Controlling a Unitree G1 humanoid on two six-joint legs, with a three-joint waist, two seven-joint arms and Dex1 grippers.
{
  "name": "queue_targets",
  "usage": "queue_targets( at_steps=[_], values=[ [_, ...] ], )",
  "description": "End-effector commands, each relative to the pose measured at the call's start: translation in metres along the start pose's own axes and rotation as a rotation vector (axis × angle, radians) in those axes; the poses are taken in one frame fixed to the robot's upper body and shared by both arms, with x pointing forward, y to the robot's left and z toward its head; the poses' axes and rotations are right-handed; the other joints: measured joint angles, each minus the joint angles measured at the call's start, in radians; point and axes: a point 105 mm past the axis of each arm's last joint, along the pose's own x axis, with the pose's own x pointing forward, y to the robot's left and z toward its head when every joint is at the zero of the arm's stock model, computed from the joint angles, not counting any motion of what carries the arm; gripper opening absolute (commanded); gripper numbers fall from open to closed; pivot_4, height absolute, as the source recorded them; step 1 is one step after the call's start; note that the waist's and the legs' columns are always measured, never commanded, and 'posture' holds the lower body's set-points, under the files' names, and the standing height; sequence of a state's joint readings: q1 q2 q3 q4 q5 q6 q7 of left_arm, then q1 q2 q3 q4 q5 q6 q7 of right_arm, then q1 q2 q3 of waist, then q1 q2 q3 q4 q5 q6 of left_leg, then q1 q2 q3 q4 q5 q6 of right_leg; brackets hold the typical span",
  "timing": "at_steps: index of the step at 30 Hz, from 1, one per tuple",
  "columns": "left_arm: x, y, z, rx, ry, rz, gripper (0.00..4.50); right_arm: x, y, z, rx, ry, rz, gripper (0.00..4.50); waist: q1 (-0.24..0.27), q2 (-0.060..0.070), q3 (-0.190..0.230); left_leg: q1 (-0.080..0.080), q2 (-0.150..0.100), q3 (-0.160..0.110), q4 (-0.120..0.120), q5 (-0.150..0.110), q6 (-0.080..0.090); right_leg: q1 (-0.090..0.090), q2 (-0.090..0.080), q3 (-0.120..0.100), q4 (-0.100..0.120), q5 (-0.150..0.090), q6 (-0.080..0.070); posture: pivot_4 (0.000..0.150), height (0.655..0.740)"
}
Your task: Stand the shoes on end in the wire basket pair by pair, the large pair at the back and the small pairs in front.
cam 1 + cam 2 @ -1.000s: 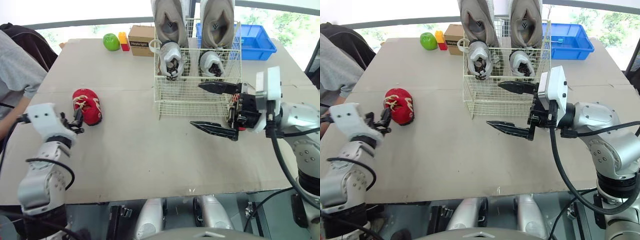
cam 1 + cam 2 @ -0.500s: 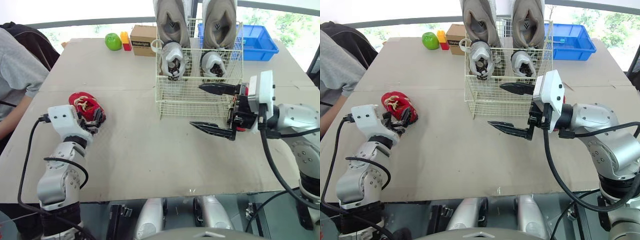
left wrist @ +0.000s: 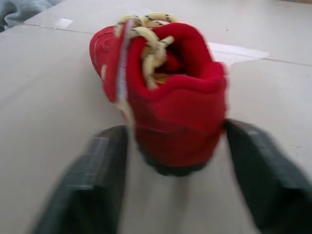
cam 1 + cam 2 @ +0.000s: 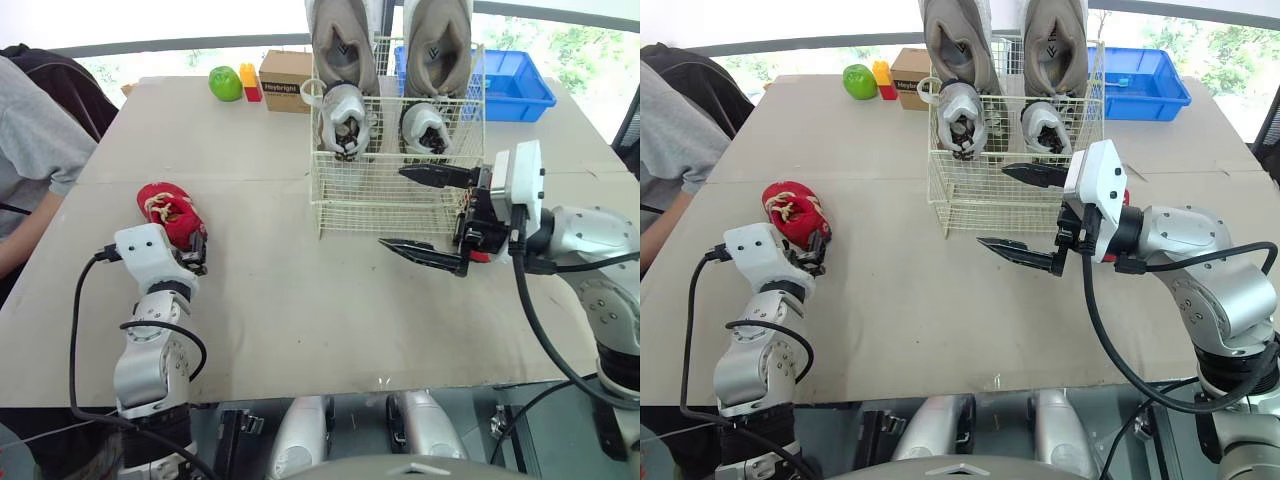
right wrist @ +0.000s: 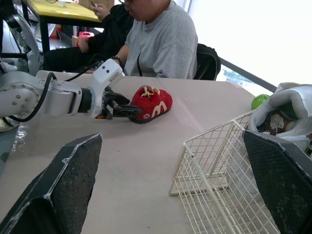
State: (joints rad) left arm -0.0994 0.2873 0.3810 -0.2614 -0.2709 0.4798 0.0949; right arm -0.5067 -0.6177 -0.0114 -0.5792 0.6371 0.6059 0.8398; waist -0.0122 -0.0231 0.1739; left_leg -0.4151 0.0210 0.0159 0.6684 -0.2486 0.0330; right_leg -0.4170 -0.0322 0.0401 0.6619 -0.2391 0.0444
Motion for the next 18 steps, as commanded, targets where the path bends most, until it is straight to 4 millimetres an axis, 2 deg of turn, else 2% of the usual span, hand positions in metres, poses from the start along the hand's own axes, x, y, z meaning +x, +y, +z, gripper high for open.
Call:
queue_targets(
  at_steps=[1, 4, 6, 8, 10, 12, 15, 18],
  values=[
    [-0.002, 0.007, 0.013, 0.022, -0.078, 0.047, 1.16, -0.001, 0.004, 0.008, -0.053, -0.014, 0.006, 4.50, 0.000, 0.000, 0.000, 0.000, 0.000, 0.000, 0.000, 0.000, 0.000, 0.000, 0.000, 0.000, 0.000, 0.000, 0.000, 0.150, 0.7400],
    [-0.004, 0.006, 0.033, 0.063, -0.236, 0.056, 0.01, 0.000, 0.001, 0.008, -0.054, -0.010, -0.003, 4.50, 0.001, 0.000, 0.000, 0.000, 0.000, 0.000, 0.000, 0.000, 0.000, 0.000, 0.000, 0.000, 0.000, 0.000, 0.000, 0.150, 0.7400],
    [-0.006, 0.006, 0.049, 0.023, -0.311, 0.039, 0.01, 0.002, -0.004, 0.007, -0.057, 0.001, -0.021, 4.50, 0.002, 0.000, 0.000, 0.000, 0.000, 0.000, 0.000, 0.000, 0.000, 0.000, 0.000, 0.000, 0.000, 0.000, 0.000, 0.150, 0.7400],
    [-0.019, -0.014, 0.086, -0.027, -0.491, -0.166, 0.01, 0.004, -0.010, 0.006, -0.016, 0.032, -0.044, 4.50, 0.001, 0.000, 0.000, 0.000, 0.000, 0.000, 0.000, 0.000, 0.000, 0.000, -0.001, 0.000, 0.000, 0.000, 0.000, 0.150, 0.7400],
    [-0.036, -0.027, 0.121, 0.026, -0.660, -0.336, 0.01, 0.007, -0.017, 0.014, -0.021, 0.039, -0.045, 4.50, 0.001, -0.001, 0.001, -0.001, 0.000, 0.000, 0.000, 0.000, 0.000, 0.000, -0.001, 0.000, 0.000, 0.000, -0.001, 0.150, 0.7400],
    [-0.049, -0.041, 0.146, 0.159, -0.784, -0.489, 0.01, 0.007, -0.028, 0.028, -0.027, 0.037, -0.058, 4.50, 0.000, -0.001, 0.001, -0.001, 0.000, -0.001, 0.000, 0.000, 0.000, -0.001, -0.001, 0.000, 0.000, 0.000, -0.001, 0.150, 0.7400],
    [-0.067, -0.060, 0.165, 0.345, -0.914, -0.700, 0.01, 0.007, -0.045, 0.052, -0.067, 0.031, -0.084, 4.50, 0.001, -0.001, 0.001, -0.001, 0.000, -0.001, -0.001, 0.000, 0.000, -0.001, -0.002, 0.000, -0.001, -0.002, -0.004, 0.150, 0.7400],
    [-0.081, -0.080, 0.171, 0.583, -1.030, -0.950, 0.01, 0.007, -0.067, 0.089, -0.116, 0.019, -0.078, 4.50, -0.002, 0.001, 0.002, -0.001, 0.000, 0.002, -0.003, 0.000, 0.000, -0.001, -0.003, 0.001, -0.004, -0.002, -0.004, 0.150, 0.7400]
  ],
)
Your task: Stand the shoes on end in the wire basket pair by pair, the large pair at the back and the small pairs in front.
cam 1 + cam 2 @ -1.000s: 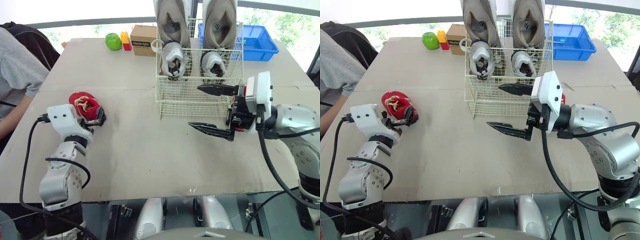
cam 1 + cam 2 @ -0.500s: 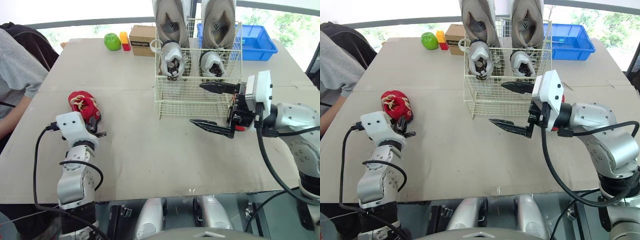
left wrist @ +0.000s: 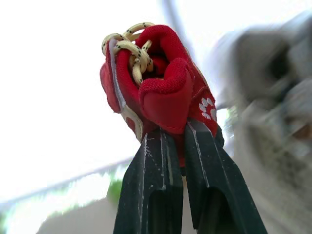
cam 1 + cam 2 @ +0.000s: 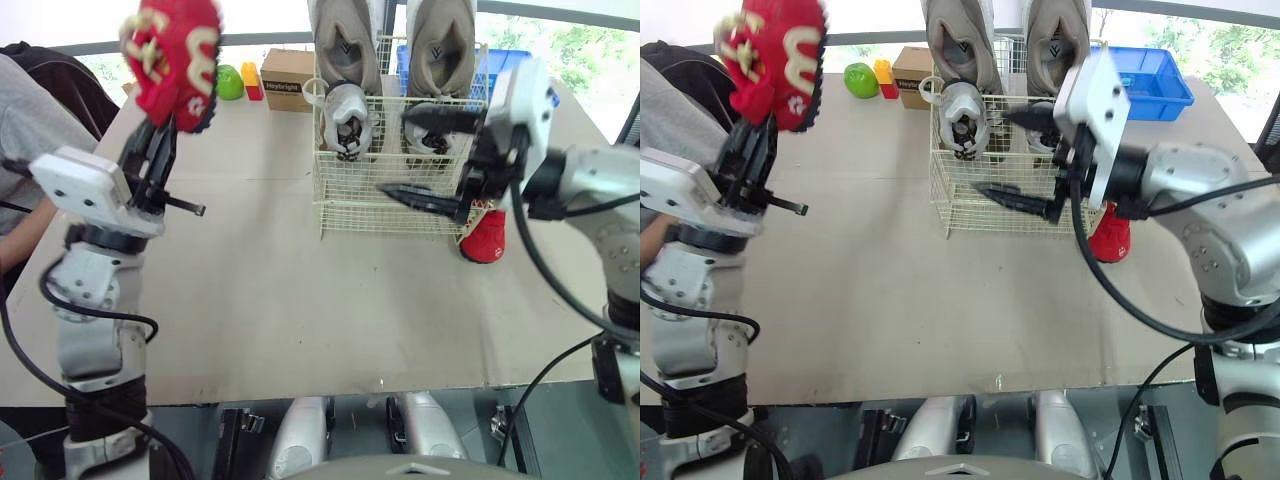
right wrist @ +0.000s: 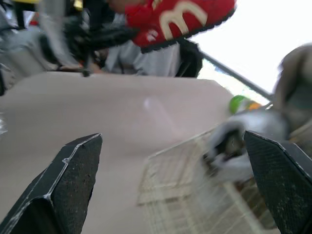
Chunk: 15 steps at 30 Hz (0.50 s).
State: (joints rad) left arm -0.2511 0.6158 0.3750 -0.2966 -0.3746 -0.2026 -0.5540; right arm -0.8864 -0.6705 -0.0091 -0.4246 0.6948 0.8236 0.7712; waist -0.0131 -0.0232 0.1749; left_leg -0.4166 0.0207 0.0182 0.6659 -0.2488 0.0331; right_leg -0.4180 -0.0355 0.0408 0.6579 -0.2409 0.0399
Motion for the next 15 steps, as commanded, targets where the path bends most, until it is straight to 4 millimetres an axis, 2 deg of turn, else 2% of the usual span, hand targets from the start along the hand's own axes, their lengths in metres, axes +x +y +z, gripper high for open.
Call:
queue_targets(
  at_steps=[1, 3, 6, 8, 11, 14, 15],
  values=[
    [0.010, -0.022, 0.020, 0.155, -0.155, -0.353, 0.01, -0.007, -0.030, 0.048, -0.079, -0.036, -0.023, 4.50, -0.001, 0.003, 0.002, -0.001, 0.000, 0.001, 0.000, 0.000, 0.000, -0.002, 0.000, 0.000, 0.000, 0.000, 0.000, 0.150, 0.7400],
    [0.012, -0.028, 0.020, 0.189, -0.198, -0.460, 0.01, -0.004, -0.042, 0.059, -0.078, -0.027, -0.033, 4.50, -0.001, 0.003, 0.002, -0.001, 0.000, 0.001, -0.002, 0.000, 0.000, -0.003, 0.000, 0.000, 0.000, 0.000, 0.000, 0.150, 0.7400],
    [0.014, -0.045, 0.019, 0.279, -0.286, -0.671, 0.01, 0.002, -0.047, 0.068, -0.124, 0.043, 0.032, 4.50, -0.001, 0.002, 0.001, -0.001, 0.001, 0.001, -0.002, 0.000, 0.000, -0.004, 0.002, 0.000, 0.000, 0.001, 0.002, 0.150, 0.7400],
    [0.018, -0.051, 0.019, 0.317, -0.342, -0.738, 0.01, 0.006, -0.046, 0.060, -0.142, 0.124, 0.091, 4.50, -0.002, 0.003, 0.002, -0.002, 0.000, 0.003, -0.002, 0.000, 0.000, -0.004, 0.002, 0.000, 0.000, 0.002, 0.003, 0.150, 0.7400],
    [0.024, -0.057, 0.022, 0.413, -0.456, -0.807, 0.01, 0.009, -0.052, 0.027, -0.143, 0.311, 0.146, 4.50, -0.002, 0.004, 0.002, -0.004, 0.000, 0.003, -0.001, 0.000, 0.001, -0.006, 0.007, 0.000, 0.001, 0.002, 0.004, 0.150, 0.7400],
    [0.027, -0.058, 0.024, 0.463, -0.526, -0.812, 0.01, 0.006, -0.050, 0.012, -0.099, 0.401, 0.219, 4.50, -0.003, 0.004, 0.002, -0.013, 0.000, 0.003, 0.004, 0.000, 0.001, -0.014, 0.010, 0.001, 0.004, 0.002, 0.005, 0.150, 0.7400],
    [0.028, -0.057, 0.025, 0.474, -0.545, -0.807, 0.00, 0.003, -0.046, 0.007, -0.087, 0.436, 0.266, 3.93, -0.003, 0.004, 0.002, -0.015, 0.000, 0.003, 0.005, 0.000, 0.001, -0.016, 0.010, 0.001, 0.005, 0.002, 0.005, 0.150, 0.7400]
  ],
)
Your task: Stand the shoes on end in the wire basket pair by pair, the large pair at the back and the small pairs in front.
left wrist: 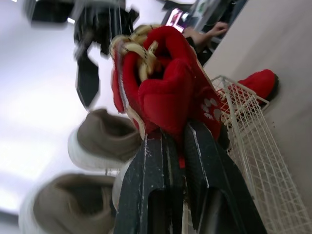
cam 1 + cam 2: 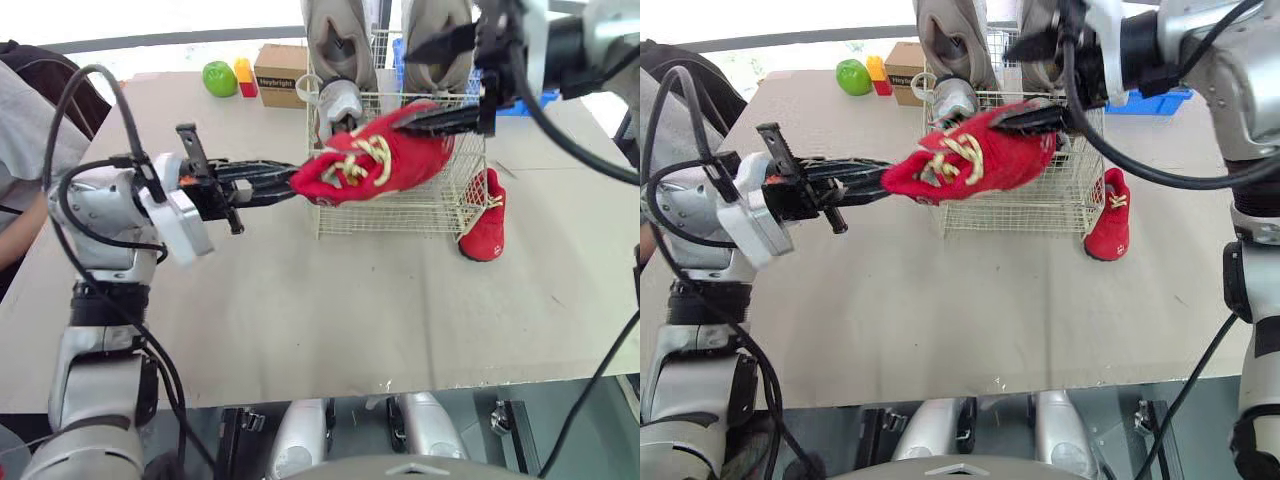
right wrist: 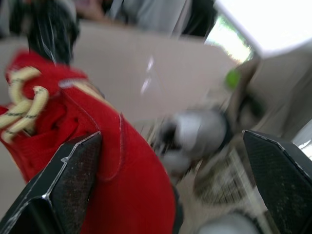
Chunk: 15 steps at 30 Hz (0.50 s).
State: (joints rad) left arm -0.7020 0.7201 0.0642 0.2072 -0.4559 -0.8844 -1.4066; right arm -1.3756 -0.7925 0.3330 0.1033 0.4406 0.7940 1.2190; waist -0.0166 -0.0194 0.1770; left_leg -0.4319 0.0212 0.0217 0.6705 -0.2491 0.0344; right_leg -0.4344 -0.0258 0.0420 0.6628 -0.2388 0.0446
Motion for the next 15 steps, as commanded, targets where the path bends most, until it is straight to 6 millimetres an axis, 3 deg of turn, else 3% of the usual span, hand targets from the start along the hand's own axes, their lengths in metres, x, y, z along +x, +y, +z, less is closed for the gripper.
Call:
queue_targets(
  at_steps=[1, 2, 8, 9, 15],
  values=[
    [-0.001, 0.016, 0.010, 0.128, -0.077, 0.059, 0.00, -0.007, 0.010, -0.006, -0.024, 0.094, 0.113, 3.54, 0.000, 0.000, 0.000, -0.001, 0.001, 0.000, 0.000, 0.000, 0.000, -0.001, 0.000, 0.000, 0.000, 0.000, 0.000, 0.150, 0.7400],
    [0.000, 0.017, 0.010, 0.141, -0.083, 0.060, 0.00, -0.007, 0.012, -0.008, -0.015, 0.105, 0.134, 3.27, 0.001, 0.000, 0.000, -0.002, 0.001, -0.001, 0.000, 0.000, 0.000, -0.001, 0.000, -0.001, 0.000, 0.000, 0.000, 0.150, 0.7400],
    [0.001, 0.023, 0.008, 0.187, -0.106, 0.056, 0.00, -0.008, 0.028, -0.013, 0.067, 0.114, 0.259, 0.19, 0.002, 0.000, 0.000, -0.003, 0.001, -0.001, 0.000, 0.000, 0.000, -0.002, 0.001, -0.001, 0.000, 0.000, 0.000, 0.150, 0.7400],
    [0.001, 0.023, 0.007, 0.191, -0.108, 0.053, 0.00, -0.007, 0.030, -0.013, 0.074, 0.112, 0.268, 0.03, 0.002, 0.000, 0.000, -0.002, 0.001, -0.001, 0.000, 0.000, 0.000, -0.002, 0.001, -0.001, 0.000, 0.000, 0.000, 0.150, 0.7400],
    [0.005, 0.024, 0.006, 0.200, -0.130, 0.048, 0.00, -0.004, 0.035, -0.021, 0.117, 0.106, 0.271, 0.03, 0.002, 0.000, 0.000, -0.002, 0.001, -0.002, 0.002, 0.000, 0.000, -0.002, 0.001, -0.001, 0.001, 0.000, 0.000, 0.150, 0.7400]
  ],
)
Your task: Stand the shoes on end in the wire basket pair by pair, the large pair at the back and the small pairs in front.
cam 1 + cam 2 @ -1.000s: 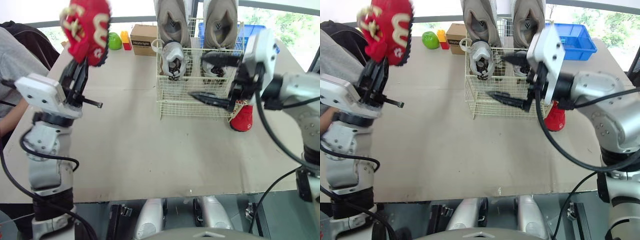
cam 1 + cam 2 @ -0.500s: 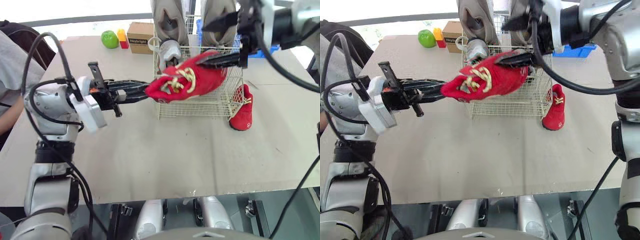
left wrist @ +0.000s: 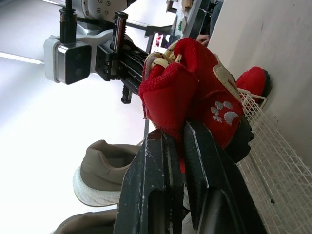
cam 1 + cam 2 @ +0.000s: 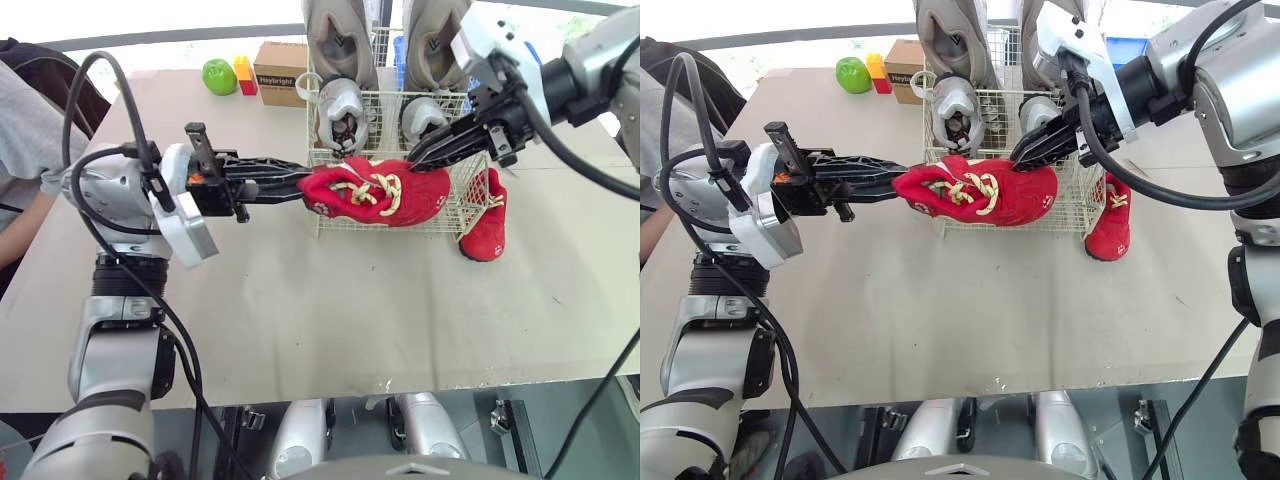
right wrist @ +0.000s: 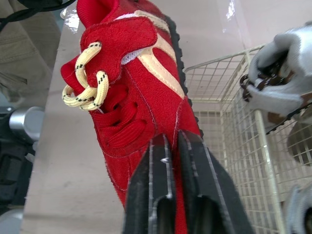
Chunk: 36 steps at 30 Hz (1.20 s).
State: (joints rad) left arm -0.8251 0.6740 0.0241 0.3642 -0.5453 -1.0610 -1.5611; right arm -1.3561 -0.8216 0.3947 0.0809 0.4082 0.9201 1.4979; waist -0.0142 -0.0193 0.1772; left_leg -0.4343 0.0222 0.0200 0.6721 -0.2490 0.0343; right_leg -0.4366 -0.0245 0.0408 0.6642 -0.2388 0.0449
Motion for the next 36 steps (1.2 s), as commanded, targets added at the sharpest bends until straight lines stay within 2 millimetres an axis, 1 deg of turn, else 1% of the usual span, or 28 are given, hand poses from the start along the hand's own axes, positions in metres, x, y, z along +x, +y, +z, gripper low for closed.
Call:
queue_targets(
  at_steps=[1, 2, 3, 4, 5, 6, 9, 12, 16, 19, 21, 28, 29, 30, 31, 32, 35, 36],
  values=[
    [0.001, 0.020, 0.008, 0.073, -0.050, 0.072, 0.00, -0.002, -0.001, 0.002, -0.012, -0.018, -0.033, 0.03, 0.000, 0.000, 0.000, 0.000, 0.000, 0.000, 0.000, 0.000, 0.000, 0.000, 0.000, 0.000, 0.000, 0.000, 0.000, 0.150, 0.7400],
    [0.001, 0.019, 0.007, 0.069, -0.051, 0.070, 0.00, -0.002, -0.005, 0.003, -0.005, -0.026, -0.054, 0.03, 0.000, 0.000, 0.000, 0.000, 0.000, 0.000, 0.000, 0.000, 0.000, 0.000, 0.000, 0.000, 0.000, 0.000, 0.000, 0.150, 0.7400],
    [0.002, 0.019, 0.007, 0.066, -0.053, 0.068, 0.00, -0.003, -0.007, 0.003, 0.002, -0.031, -0.061, 0.27, -0.001, 0.000, 0.000, 0.000, 0.000, 0.000, 0.000, 0.000, 0.000, 0.000, 0.000, 0.000, 0.000, 0.000, 0.000, 0.150, 0.7400],
    [0.002, 0.018, 0.008, 0.061, -0.059, 0.065, 0.00, -0.004, -0.004, 0.004, 0.008, -0.039, -0.043, 0.44, -0.001, 0.000, 0.000, 0.000, 0.000, 0.000, 0.000, 0.000, 0.000, 0.000, 0.000, 0.000, 0.001, 0.000, 0.000, 0.150, 0.7400],
    [0.003, 0.017, 0.008, 0.055, -0.063, 0.062, 0.00, -0.005, -0.003, 0.004, 0.012, -0.042, -0.035, 0.73, -0.001, 0.000, 0.000, 0.000, 0.000, 0.000, 0.000, 0.000, 0.000, 0.000, 0.000, 0.000, 0.001, 0.000, 0.000, 0.150, 0.7400],
    [0.004, 0.016, 0.009, 0.048, -0.069, 0.057, 0.00, -0.005, -0.004, 0.004, 0.013, -0.042, -0.049, 1.07, 0.000, 0.000, 0.000, 0.000, 0.000, 0.000, 0.000, 0.000, 0.000, 0.000, 0.001, 0.000, 0.001, 0.000, 0.000, 0.150, 0.7400],
    [0.008, 0.014, 0.010, 0.044, -0.090, 0.050, 0.00, -0.001, 0.000, -0.003, -0.013, -0.002, -0.034, 2.48, 0.000, 0.000, 0.000, 0.000, 0.000, 0.000, 0.000, 0.000, 0.000, 0.000, 0.001, 0.000, 0.000, 0.000, 0.000, 0.150, 0.7400],
    [0.011, 0.014, 0.011, 0.047, -0.101, 0.043, 0.00, 0.001, -0.003, -0.003, -0.001, -0.001, -0.039, 2.48, 0.000, 0.000, 0.000, 0.000, 0.000, 0.000, 0.001, 0.000, 0.000, 0.000, 0.001, 0.000, 0.001, 0.000, 0.000, 0.150, 0.7400],
    [0.015, 0.016, 0.012, 0.068, -0.120, 0.036, 0.00, 0.004, 0.006, -0.006, 0.013, 0.011, 0.039, 2.48, 0.000, 0.000, 0.000, 0.000, 0.000, 0.000, 0.001, 0.000, 0.000, 0.000, 0.001, 0.000, 0.001, 0.000, 0.000, 0.150, 0.7400],
    [0.020, 0.023, 0.015, 0.149, -0.136, 0.038, 0.00, 0.010, 0.020, -0.009, 0.093, 0.005, 0.165, 2.48, 0.000, 0.000, 0.000, 0.000, 0.000, 0.000, 0.001, 0.000, 0.000, 0.000, 0.001, 0.000, 0.001, 0.000, 0.000, 0.150, 0.7400],
    [0.022, 0.031, 0.016, 0.217, -0.138, 0.049, 0.00, 0.012, 0.025, -0.011, 0.116, 0.007, 0.205, 2.48, 0.001, 0.000, 0.000, 0.000, 0.000, -0.001, 0.001, 0.000, 0.000, 0.000, 0.001, 0.000, 0.001, 0.000, 0.000, 0.150, 0.7400],
    [0.027, 0.043, 0.016, 0.343, -0.151, 0.061, 0.00, 0.015, 0.028, -0.007, 0.168, -0.026, 0.255, 2.48, 0.000, 0.000, 0.000, 0.000, 0.000, -0.001, 0.002, 0.000, 0.000, 0.001, 0.001, 0.000, 0.002, 0.000, 0.000, 0.150, 0.7400],
    [0.027, 0.043, 0.016, 0.347, -0.152, 0.060, 0.00, 0.015, 0.029, -0.006, 0.176, -0.033, 0.259, 2.11, 0.000, 0.000, 0.000, 0.000, 0.000, -0.001, 0.003, 0.000, 0.000, 0.000, 0.001, 0.000, 0.002, 0.000, 0.000, 0.150, 0.7400],
    [0.028, 0.044, 0.016, 0.347, -0.153, 0.060, 0.00, 0.016, 0.029, -0.006, 0.181, -0.037, 0.261, 1.99, 0.000, 0.000, 0.000, 0.000, 0.000, -0.001, 0.003, 0.000, 0.000, 0.000, 0.001, 0.000, 0.003, 0.000, 0.000, 0.150, 0.7400],
    [0.028, 0.044, 0.015, 0.347, -0.153, 0.061, 0.00, 0.016, 0.028, -0.006, 0.183, -0.038, 0.259, 1.54, 0.000, 0.000, 0.000, 0.000, 0.000, -0.001, 0.003, 0.000, 0.000, 0.000, 0.001, 0.000, 0.003, 0.000, 0.000, 0.150, 0.7400],
    [0.028, 0.044, 0.015, 0.347, -0.153, 0.063, 0.00, 0.017, 0.027, -0.006, 0.188, -0.040, 0.251, 1.36, 0.000, 0.000, 0.000, 0.000, 0.000, -0.001, 0.004, 0.000, 0.000, 0.000, 0.002, 0.000, 0.004, 0.000, 0.000, 0.150, 0.7400],
    [0.028, 0.042, 0.014, 0.344, -0.152, 0.063, 0.00, 0.017, 0.025, -0.007, 0.213, -0.057, 0.237, 0.15, 0.000, 0.000, 0.000, 0.000, 0.000, -0.001, 0.004, 0.000, 0.000, 0.000, 0.002, 0.000, 0.004, 0.000, 0.000, 0.150, 0.7400],
    [0.027, 0.042, 0.014, 0.338, -0.150, 0.065, 0.00, 0.017, 0.025, -0.008, 0.214, -0.055, 0.231, 0.07, 0.000, 0.000, 0.000, 0.000, 0.000, -0.001, 0.005, 0.000, 0.000, 0.000, 0.002, 0.000, 0.005, 0.000, 0.000, 0.150, 0.7400]
  ],
)
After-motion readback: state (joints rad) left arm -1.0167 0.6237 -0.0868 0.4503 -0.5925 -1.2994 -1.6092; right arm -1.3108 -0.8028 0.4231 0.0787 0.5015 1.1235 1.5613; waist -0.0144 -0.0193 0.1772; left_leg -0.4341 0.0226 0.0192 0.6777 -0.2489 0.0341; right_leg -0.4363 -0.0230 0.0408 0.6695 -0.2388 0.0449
